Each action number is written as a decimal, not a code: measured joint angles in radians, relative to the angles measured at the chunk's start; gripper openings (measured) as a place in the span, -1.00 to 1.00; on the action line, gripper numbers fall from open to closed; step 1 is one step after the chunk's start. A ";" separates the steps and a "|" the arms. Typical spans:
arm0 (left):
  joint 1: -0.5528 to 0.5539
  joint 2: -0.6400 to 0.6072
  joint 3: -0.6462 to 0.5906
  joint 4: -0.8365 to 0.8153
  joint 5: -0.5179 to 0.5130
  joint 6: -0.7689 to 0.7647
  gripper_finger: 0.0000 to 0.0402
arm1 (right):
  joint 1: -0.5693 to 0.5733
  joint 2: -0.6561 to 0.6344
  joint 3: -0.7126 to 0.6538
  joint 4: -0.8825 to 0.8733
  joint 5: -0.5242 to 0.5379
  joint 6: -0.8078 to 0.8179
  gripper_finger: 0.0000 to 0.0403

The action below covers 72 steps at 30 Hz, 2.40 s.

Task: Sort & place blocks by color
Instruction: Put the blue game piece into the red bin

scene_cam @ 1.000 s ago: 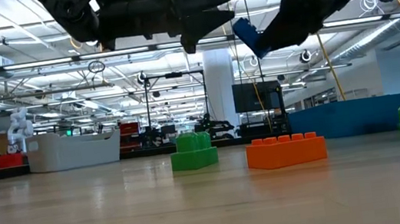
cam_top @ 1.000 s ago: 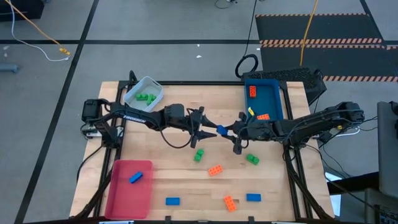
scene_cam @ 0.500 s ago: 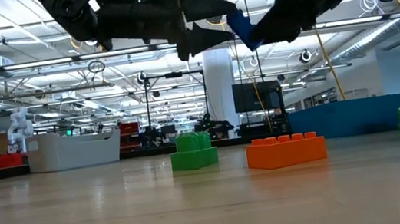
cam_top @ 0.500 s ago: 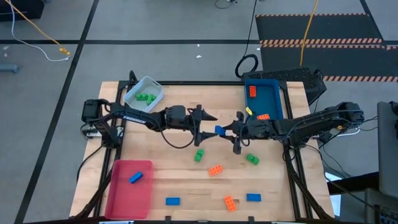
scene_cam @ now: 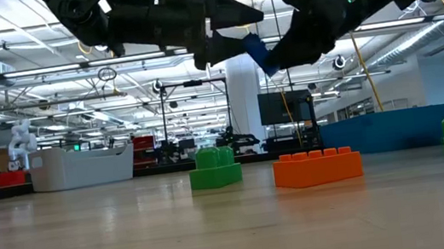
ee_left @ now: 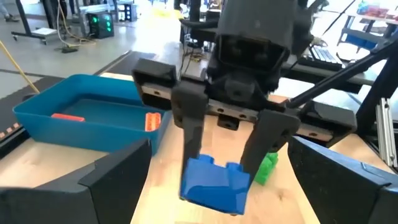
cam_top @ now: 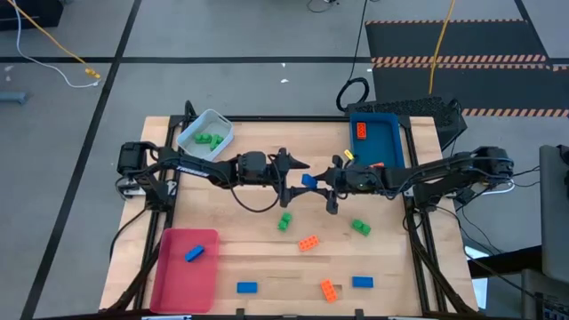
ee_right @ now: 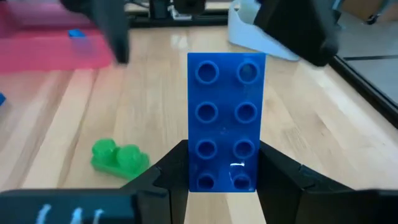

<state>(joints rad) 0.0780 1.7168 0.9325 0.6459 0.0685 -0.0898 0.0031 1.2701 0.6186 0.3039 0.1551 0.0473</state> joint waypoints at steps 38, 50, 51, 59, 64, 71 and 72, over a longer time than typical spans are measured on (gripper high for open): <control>-0.013 0.000 0.000 -0.067 -0.049 0.014 -0.27 | -0.026 0.013 0.000 0.063 -0.050 0.007 -0.33; -0.011 -0.031 0.000 -0.052 -0.054 0.015 -0.21 | -0.026 0.013 0.000 0.065 -0.051 -0.060 0.15; -0.011 -0.049 0.000 -0.055 -0.054 0.024 -0.24 | -0.026 0.013 0.000 0.065 -0.051 -0.069 0.16; -0.023 -0.262 0.000 -0.362 -0.054 -0.013 -0.23 | -0.026 0.013 -0.013 0.030 -0.046 -0.093 0.17; -0.082 -0.374 0.001 -0.709 -0.053 -0.188 -0.21 | -0.033 0.013 -0.042 0.018 -0.037 -0.114 0.18; -0.249 -0.475 0.000 -1.012 -0.051 -0.449 -0.27 | -0.051 0.011 -0.049 0.019 0.105 -0.204 0.18; -0.275 -0.488 0.000 -1.043 -0.051 -0.489 -0.26 | -0.057 0.005 -0.050 0.019 0.117 -0.219 0.18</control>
<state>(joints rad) -0.1967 1.2283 0.9329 -0.3967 0.0178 -0.5787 -0.0535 1.2755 0.5690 0.3229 0.2721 -0.1714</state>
